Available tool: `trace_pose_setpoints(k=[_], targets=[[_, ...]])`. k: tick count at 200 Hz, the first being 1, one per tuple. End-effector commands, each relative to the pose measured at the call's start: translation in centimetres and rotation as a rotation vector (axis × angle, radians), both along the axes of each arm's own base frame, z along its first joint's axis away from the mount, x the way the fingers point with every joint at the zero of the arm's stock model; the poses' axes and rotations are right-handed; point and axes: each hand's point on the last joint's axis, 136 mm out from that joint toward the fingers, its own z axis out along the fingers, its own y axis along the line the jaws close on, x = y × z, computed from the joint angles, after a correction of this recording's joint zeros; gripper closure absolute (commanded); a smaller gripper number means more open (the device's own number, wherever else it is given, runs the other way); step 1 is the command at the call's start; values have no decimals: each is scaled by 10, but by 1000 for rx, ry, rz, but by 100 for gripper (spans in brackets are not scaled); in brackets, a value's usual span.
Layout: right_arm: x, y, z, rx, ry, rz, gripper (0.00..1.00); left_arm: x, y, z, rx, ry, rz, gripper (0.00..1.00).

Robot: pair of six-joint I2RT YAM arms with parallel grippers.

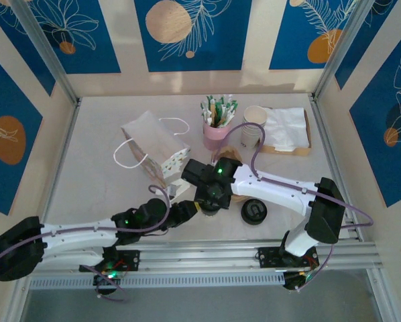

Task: Pack the takeout coffee

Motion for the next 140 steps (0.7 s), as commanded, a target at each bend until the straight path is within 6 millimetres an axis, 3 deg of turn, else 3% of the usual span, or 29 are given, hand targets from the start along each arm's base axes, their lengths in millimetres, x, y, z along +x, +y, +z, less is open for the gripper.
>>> trace_pose_setpoints(k=[1, 66, 140], targets=[[0, 3, 0, 38, 27, -76, 39, -6, -12, 12, -61, -40, -59, 53], [1, 3, -6, 54, 60, -131, 40, -7, -14, 6, -49, -37, -64, 52], [-2, 6, -14, 51, 84, -145, 42, -8, -8, -23, 31, -4, -49, 53]])
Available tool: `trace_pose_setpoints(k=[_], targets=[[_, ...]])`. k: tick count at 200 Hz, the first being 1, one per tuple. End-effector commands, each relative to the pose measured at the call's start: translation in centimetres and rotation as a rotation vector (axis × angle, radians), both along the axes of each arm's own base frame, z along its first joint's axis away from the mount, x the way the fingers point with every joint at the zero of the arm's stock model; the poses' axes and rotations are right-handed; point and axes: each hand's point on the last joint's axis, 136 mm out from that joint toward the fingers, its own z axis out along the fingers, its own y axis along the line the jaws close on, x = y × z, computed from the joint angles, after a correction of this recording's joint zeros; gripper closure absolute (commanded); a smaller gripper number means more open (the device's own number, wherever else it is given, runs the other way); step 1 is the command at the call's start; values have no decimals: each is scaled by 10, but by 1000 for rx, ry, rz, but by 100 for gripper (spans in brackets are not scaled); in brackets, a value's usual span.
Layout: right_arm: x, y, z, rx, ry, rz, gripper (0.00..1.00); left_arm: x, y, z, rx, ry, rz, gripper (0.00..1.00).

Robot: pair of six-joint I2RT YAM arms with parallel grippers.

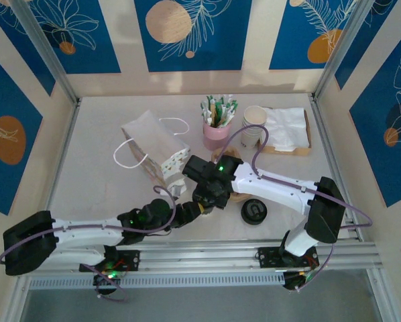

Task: Pack the takeout coffee

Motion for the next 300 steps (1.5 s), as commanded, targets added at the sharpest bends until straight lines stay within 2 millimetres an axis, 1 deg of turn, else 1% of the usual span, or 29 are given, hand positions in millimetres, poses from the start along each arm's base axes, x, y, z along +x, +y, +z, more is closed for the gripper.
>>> trace_pose_setpoints(k=[1, 14, 27, 82, 101, 118, 144, 159, 172, 188, 211, 241, 271, 300], targets=[[-4, -4, -9, -27, 39, -28, 42, -5, 2, -13, 33, 0, -11, 53], [-5, -3, -10, -30, 42, -25, 42, -6, 4, -19, 34, 13, -2, 53], [-5, -3, -10, -31, 39, -25, 42, -5, 5, -21, 24, 15, 8, 53], [-8, -9, -18, -63, 46, -28, 43, -5, 14, -32, 96, 15, 20, 53], [-12, -14, -24, -88, 54, -24, 43, -4, 19, -36, 120, 17, 34, 53], [-17, -20, -33, -118, 68, -24, 44, -4, 25, -43, 152, 21, 46, 54], [-26, -28, -46, -156, 86, -31, 46, -6, 29, -53, 178, 34, 47, 54], [-30, -31, -52, -166, 100, -38, 47, -6, 30, -54, 180, 36, 48, 54], [-31, -31, -54, -163, 101, -39, 47, -6, 28, -48, 165, 31, 46, 54], [-27, -28, -47, -147, 80, -37, 47, -6, 25, -38, 153, 11, 32, 54], [-16, -20, -28, -125, 28, -20, 46, -6, 26, -19, 184, -32, 8, 53], [-3, -12, -6, -87, -30, -7, 46, -6, 38, 0, 203, -67, 16, 52], [2, -8, 6, -56, -58, -11, 46, -8, 51, 8, 238, -78, 21, 51], [3, -5, 15, -29, -79, -1, 42, -9, 59, 11, 273, -93, 19, 51]])
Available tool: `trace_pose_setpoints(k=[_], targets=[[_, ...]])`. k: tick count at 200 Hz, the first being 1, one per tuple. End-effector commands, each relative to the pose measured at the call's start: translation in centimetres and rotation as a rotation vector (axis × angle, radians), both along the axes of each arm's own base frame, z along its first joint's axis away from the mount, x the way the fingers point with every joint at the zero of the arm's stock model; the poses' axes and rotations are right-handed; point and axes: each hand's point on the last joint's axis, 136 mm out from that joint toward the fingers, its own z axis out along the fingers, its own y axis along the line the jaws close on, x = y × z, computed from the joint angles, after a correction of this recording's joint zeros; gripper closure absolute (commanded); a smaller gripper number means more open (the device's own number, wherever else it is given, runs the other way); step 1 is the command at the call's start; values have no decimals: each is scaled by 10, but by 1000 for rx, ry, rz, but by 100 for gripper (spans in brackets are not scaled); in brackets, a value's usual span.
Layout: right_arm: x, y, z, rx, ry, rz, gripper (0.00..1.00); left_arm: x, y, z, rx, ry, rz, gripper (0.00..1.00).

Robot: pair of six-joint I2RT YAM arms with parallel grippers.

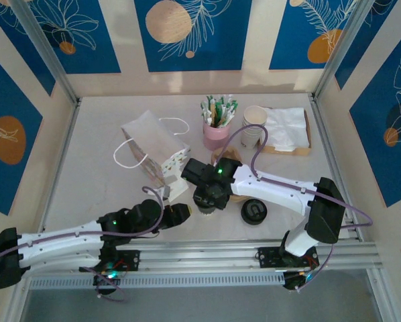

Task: Pack the takeout coffee

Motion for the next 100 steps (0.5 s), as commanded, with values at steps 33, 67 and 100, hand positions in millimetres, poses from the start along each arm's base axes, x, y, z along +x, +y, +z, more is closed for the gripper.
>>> trace_pose_setpoints(k=[33, 67, 100], targets=[[4, -5, 18, 13, -48, 0, 41, 0, 20, -4, 140, -20, 15, 51], [3, -2, 25, 39, -57, 31, 38, 2, 20, 6, 153, -41, 8, 51], [6, -1, 44, 70, -135, 151, 35, 6, 35, 20, 285, -101, -4, 51]])
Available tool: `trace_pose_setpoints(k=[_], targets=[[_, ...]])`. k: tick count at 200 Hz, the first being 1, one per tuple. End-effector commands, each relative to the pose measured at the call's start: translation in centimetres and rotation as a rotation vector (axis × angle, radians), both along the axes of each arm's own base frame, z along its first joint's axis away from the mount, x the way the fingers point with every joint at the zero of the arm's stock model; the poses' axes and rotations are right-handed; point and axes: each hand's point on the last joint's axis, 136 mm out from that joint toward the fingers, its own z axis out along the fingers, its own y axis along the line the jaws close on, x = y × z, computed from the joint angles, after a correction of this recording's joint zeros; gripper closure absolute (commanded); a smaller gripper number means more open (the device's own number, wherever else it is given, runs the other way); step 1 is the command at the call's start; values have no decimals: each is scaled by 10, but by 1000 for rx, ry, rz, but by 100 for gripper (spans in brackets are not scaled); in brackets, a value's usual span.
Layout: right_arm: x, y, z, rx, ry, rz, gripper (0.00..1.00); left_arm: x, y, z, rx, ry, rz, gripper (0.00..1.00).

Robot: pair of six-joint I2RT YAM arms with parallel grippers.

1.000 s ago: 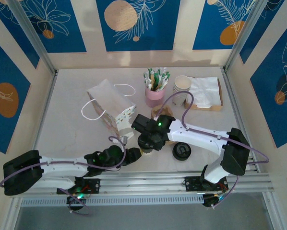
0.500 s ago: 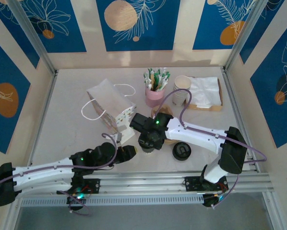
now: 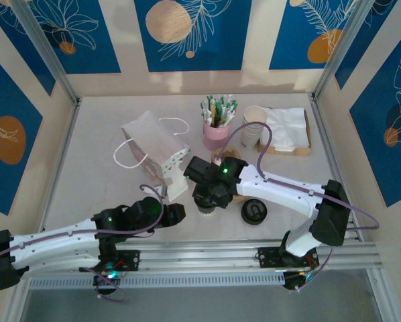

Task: Pack the takeout coffee

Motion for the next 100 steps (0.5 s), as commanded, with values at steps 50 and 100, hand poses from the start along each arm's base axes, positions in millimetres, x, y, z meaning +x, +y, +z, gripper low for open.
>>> trace_pose_setpoints(k=[50, 100], targets=[[20, -19, 74, -14, -332, 496, 34, 2, 47, 44, 233, -123, -10, 48], [55, -54, 78, 23, -354, 743, 35, 2, 61, 79, 116, -152, 50, 46]])
